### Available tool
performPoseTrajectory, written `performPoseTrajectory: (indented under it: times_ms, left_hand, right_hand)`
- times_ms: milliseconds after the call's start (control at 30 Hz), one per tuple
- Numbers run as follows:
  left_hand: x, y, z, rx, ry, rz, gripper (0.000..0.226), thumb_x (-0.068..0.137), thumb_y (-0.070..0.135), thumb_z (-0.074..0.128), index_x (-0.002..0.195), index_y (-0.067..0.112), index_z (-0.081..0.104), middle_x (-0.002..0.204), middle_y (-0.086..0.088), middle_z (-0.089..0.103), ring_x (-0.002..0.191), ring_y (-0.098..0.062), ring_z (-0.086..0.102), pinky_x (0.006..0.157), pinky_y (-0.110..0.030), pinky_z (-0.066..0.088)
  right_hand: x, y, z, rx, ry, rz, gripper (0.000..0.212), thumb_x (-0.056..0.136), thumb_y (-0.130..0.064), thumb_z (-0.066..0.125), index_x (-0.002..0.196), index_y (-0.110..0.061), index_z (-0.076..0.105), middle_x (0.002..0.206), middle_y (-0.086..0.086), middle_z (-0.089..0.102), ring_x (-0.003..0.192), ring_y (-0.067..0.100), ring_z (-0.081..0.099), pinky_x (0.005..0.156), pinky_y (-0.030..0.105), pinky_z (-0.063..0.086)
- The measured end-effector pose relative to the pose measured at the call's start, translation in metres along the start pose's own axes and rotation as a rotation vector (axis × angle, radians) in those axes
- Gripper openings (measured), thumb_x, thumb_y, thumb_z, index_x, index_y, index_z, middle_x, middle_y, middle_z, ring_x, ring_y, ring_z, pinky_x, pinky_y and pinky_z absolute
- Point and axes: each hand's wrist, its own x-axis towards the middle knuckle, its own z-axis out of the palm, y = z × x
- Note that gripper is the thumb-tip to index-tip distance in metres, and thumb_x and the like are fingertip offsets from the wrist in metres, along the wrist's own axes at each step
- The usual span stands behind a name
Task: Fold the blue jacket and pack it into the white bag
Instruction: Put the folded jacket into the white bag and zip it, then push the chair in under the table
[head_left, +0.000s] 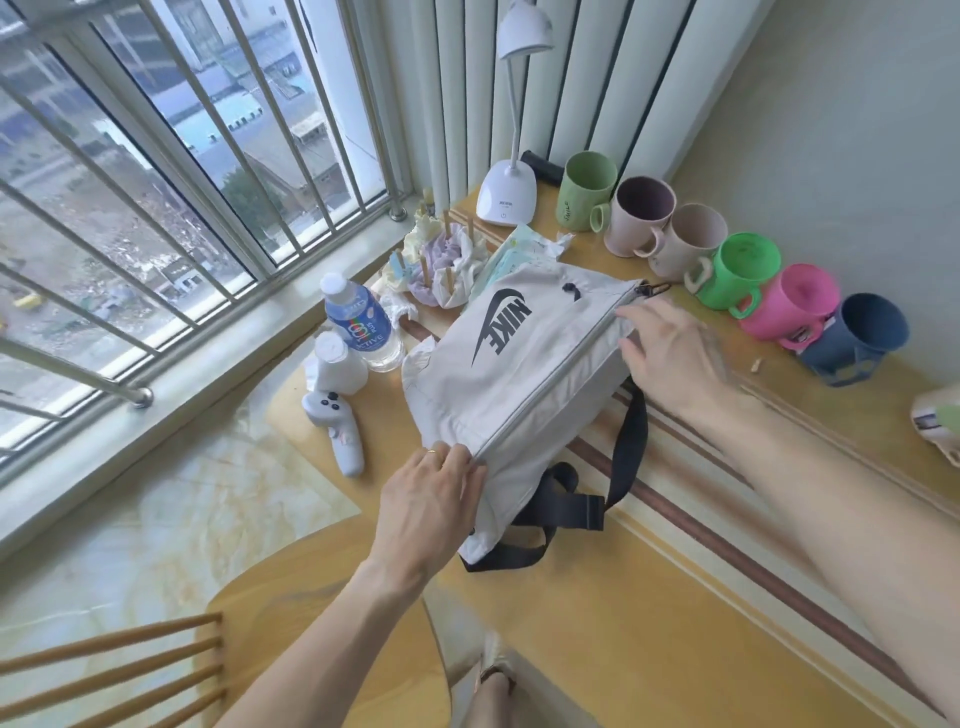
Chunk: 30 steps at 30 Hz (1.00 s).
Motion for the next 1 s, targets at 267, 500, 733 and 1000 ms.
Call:
performPoseTrajectory:
  times_ms: [267,500,733,1000]
  left_hand:
    - [-0.087,-0.016,-0.025,0.133,-0.159,-0.005,0.047,0.105,0.051,0.036,0.141,0.024,0.05,0.143,-0.008,0.059,0.122,-0.034,0.06,0.094,-0.044,0.049]
    - [-0.27,-0.065,-0.103,0.284,-0.275,-0.127,0.051,0.104,0.05,0.039,0.143,0.02,0.051,0.143,-0.011,0.057,0.13,-0.032,0.054,0.106,-0.046,0.043]
    - [-0.383,-0.137,-0.204,0.484,-0.279,-0.235,0.045,0.103,0.046,0.041,0.136,0.02,0.057,0.139,-0.01,0.06,0.126,-0.031,0.057,0.102,-0.046,0.046]
    - [-0.411,-0.251,-0.256,0.514,-0.193,-0.249,0.035,0.1,0.035,0.042,0.127,0.021,0.06,0.131,-0.011,0.063,0.11,-0.027,0.06,0.091,-0.042,0.05]
  right_hand:
    - [-0.188,-0.125,0.04,0.142,-0.148,-0.05,0.047,0.099,-0.036,0.054,0.14,-0.014,0.053,0.136,0.009,0.058,0.118,0.035,0.055,0.093,0.044,0.052]
    - [-0.382,-0.232,0.046,0.274,-0.238,0.015,0.05,0.103,-0.041,0.046,0.146,-0.016,0.046,0.141,0.006,0.054,0.123,0.032,0.052,0.093,0.04,0.046]
    - [-0.493,-0.368,0.044,0.417,-0.343,-0.039,0.06,0.104,-0.05,0.035,0.156,-0.022,0.032,0.153,-0.002,0.044,0.135,0.023,0.044,0.104,0.035,0.043]
    - [-0.5,-0.522,0.054,0.503,-0.396,-0.071,0.07,0.099,-0.062,0.029,0.157,-0.022,0.024,0.152,-0.001,0.043,0.134,0.02,0.042,0.109,0.037,0.041]
